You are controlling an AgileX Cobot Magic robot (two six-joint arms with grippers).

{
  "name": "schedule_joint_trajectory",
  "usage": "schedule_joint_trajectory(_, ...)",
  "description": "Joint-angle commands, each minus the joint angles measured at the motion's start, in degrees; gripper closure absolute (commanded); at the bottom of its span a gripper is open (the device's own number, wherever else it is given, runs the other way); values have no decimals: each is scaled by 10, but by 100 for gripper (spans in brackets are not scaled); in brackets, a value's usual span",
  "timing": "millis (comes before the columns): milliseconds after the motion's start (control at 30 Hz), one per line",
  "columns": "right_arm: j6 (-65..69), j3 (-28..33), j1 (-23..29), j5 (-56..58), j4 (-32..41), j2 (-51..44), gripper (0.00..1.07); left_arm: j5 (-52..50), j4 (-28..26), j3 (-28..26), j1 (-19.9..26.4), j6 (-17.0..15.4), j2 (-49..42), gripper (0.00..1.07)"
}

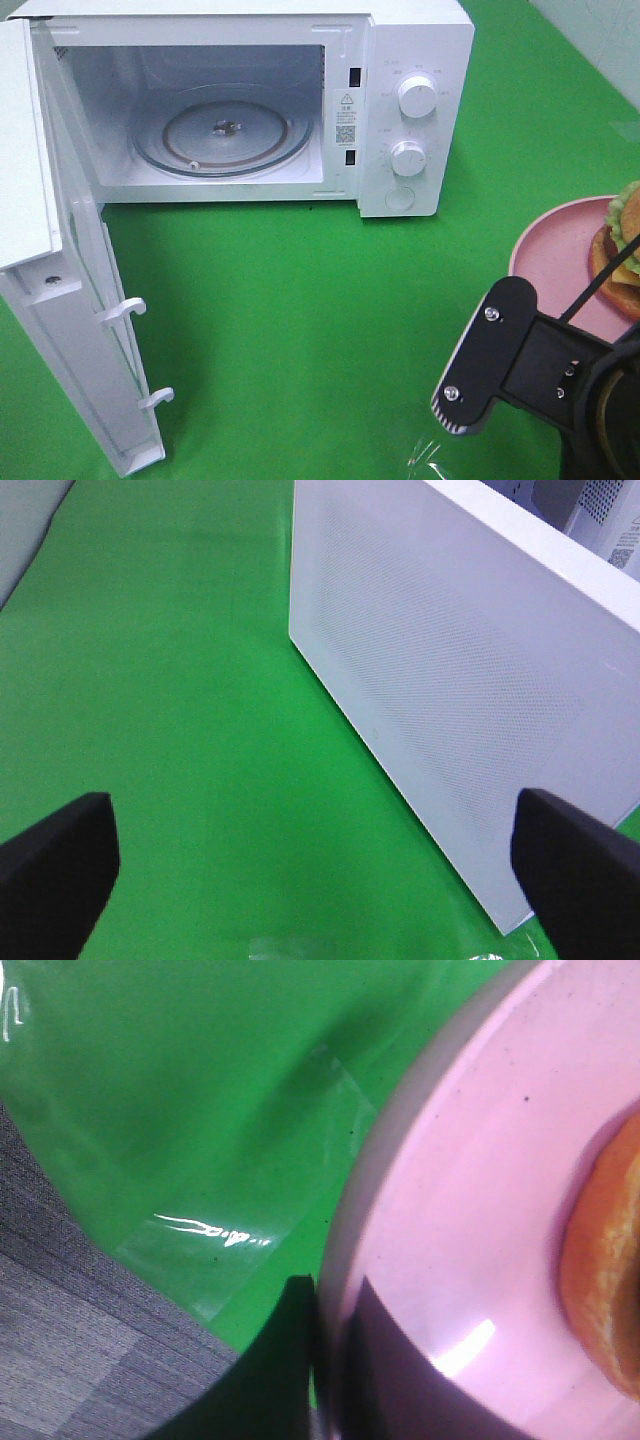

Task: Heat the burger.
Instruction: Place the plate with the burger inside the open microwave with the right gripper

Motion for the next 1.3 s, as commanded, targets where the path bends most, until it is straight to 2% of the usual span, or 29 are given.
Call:
schedule_joint_trajectory(33, 2, 2, 11, 30, -31, -6, 105, 1, -1, 1, -1, -2, -3, 7)
schedule_joint_trajectory(767, -115, 1, 11, -24, -125, -6, 105, 1, -1, 1, -1, -2, -3, 7)
schedule_joint_trajectory(1000, -170, 1, 11, -99, -132, -6, 105, 1, -1, 1, -1, -2, -3, 7)
schedule_joint_trajectory(1300, -202, 1, 11, -171, -194, -6, 105, 1, -1, 1, -1, -2, -3, 7)
